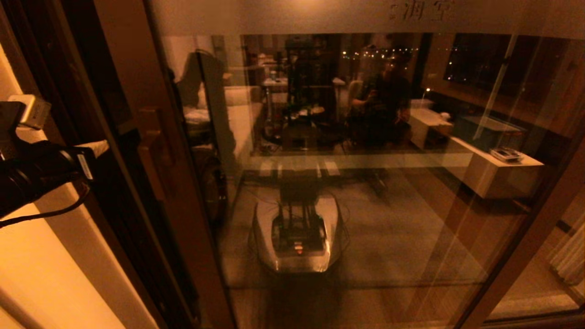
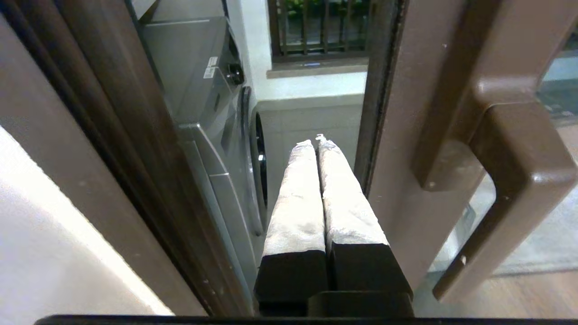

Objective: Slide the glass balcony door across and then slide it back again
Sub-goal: Open the slid door

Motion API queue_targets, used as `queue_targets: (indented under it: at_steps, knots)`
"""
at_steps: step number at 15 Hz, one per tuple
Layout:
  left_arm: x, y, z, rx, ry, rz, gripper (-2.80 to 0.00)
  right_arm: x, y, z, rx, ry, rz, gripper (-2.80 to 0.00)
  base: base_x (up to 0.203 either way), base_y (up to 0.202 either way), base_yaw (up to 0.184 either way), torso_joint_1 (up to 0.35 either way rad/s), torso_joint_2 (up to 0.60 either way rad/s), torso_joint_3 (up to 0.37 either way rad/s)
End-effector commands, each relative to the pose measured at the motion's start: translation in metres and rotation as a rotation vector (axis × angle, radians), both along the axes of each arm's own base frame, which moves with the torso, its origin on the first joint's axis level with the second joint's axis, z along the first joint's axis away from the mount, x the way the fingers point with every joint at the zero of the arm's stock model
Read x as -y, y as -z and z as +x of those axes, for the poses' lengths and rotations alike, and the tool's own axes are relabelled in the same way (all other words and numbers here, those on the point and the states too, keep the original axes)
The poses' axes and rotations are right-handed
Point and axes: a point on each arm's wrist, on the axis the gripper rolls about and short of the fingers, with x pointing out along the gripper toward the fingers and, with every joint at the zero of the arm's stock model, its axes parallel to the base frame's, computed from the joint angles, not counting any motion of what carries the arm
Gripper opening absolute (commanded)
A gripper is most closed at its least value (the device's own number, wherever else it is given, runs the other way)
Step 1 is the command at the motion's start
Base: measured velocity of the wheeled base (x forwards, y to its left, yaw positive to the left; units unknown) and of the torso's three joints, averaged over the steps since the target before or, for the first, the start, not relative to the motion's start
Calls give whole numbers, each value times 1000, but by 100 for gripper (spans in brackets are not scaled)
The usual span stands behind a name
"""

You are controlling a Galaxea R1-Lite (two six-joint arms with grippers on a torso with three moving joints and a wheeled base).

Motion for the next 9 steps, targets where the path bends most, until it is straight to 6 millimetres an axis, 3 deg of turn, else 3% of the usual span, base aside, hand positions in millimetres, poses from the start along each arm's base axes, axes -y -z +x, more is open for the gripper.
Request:
queue_targets:
  at_steps: [1,9]
  knots:
    - [14,1,3,-2,27,1,-280,0,0,0,-1,-2,-1,-280,0,0,0,0,0,0]
    - [47,4,9,-11,68,7,-280,0,0,0,-1,0,-1,-280,0,0,0,0,0,0]
